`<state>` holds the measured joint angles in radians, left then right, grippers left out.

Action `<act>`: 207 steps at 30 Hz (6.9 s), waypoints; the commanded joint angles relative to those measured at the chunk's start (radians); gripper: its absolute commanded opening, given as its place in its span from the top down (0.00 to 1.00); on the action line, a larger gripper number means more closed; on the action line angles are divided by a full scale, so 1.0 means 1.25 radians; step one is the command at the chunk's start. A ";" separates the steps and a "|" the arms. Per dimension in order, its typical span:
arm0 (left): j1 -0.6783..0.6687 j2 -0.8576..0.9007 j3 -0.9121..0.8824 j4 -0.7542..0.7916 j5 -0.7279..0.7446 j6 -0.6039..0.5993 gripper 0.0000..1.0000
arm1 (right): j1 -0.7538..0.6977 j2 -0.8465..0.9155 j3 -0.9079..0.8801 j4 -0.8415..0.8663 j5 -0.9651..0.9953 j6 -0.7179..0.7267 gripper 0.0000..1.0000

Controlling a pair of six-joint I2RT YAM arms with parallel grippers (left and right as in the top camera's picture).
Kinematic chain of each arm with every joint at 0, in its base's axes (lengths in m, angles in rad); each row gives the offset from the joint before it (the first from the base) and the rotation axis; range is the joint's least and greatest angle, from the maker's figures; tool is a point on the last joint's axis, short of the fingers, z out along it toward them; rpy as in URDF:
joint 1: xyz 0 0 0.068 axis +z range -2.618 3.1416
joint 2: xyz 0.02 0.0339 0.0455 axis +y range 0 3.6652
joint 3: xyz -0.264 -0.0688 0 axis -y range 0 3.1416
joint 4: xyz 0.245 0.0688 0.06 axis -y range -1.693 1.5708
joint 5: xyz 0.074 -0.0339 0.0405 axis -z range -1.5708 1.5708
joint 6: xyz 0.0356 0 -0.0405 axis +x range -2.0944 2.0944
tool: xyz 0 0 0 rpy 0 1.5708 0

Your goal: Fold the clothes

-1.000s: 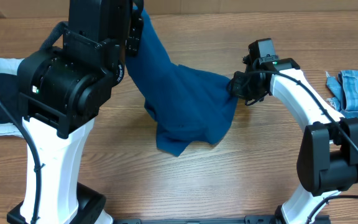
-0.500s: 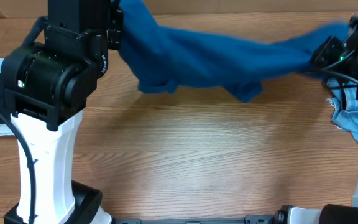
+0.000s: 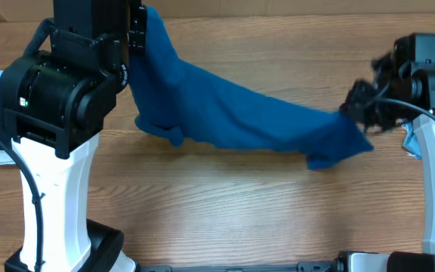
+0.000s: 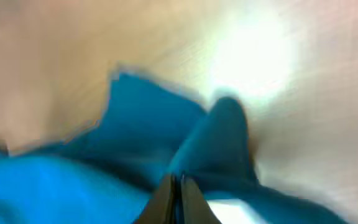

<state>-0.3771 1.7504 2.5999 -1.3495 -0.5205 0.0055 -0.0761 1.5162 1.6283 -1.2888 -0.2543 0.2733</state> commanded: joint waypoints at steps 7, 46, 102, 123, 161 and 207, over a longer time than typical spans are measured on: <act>0.010 -0.005 0.010 0.151 0.151 0.175 0.93 | 0.002 -0.005 0.016 0.476 0.036 -0.010 0.96; 0.010 0.040 0.010 0.080 0.166 0.169 0.90 | 0.149 0.209 -0.388 0.342 -0.157 -0.175 0.31; -0.058 0.413 -0.036 -0.251 0.607 0.203 0.61 | -0.242 -0.265 -0.271 -0.012 0.276 0.197 0.93; -0.228 0.189 -0.730 0.106 0.432 -0.038 0.68 | -0.243 -0.261 -0.271 -0.008 0.276 0.197 0.08; -0.220 0.086 -0.442 -0.067 0.103 -0.239 0.96 | -0.242 -0.261 -0.271 0.062 0.002 -0.005 0.12; -0.051 -0.022 -0.292 -0.134 0.003 -0.198 0.73 | 0.184 -0.021 -0.119 0.450 -0.082 -0.135 0.96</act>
<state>-0.4919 1.7351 2.2154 -1.5326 -0.5064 -0.2550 0.1677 1.5520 1.4605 -0.7055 -0.4103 0.1177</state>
